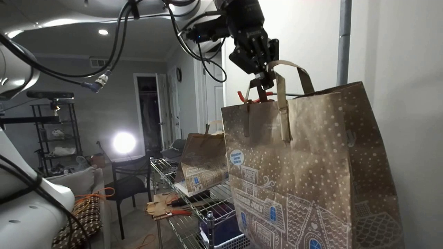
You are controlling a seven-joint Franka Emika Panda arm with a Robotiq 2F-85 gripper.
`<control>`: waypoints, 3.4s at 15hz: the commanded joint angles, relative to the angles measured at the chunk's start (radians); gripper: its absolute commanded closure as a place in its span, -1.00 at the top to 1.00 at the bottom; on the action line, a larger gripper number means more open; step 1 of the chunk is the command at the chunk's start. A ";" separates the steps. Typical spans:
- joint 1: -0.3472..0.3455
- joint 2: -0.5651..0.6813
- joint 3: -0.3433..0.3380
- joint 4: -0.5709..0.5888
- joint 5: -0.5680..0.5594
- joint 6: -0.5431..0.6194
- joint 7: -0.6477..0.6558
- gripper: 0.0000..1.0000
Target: Hang the brown bags on the metal stand
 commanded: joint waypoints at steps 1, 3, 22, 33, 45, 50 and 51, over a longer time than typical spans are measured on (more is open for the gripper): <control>0.029 0.057 -0.012 0.062 -0.004 0.002 -0.070 -0.93; 0.039 0.084 -0.016 0.069 0.006 0.012 -0.092 -0.92; 0.104 0.085 -0.001 0.022 0.010 -0.015 -0.269 0.49; 0.161 -0.232 0.088 -0.341 0.048 -0.047 -0.303 1.00; 0.332 -0.149 0.349 -0.341 0.073 0.013 -0.520 1.00; 0.371 0.054 0.406 -0.255 -0.008 0.239 -0.632 1.00; 0.378 0.088 0.400 -0.243 -0.016 0.298 -0.667 1.00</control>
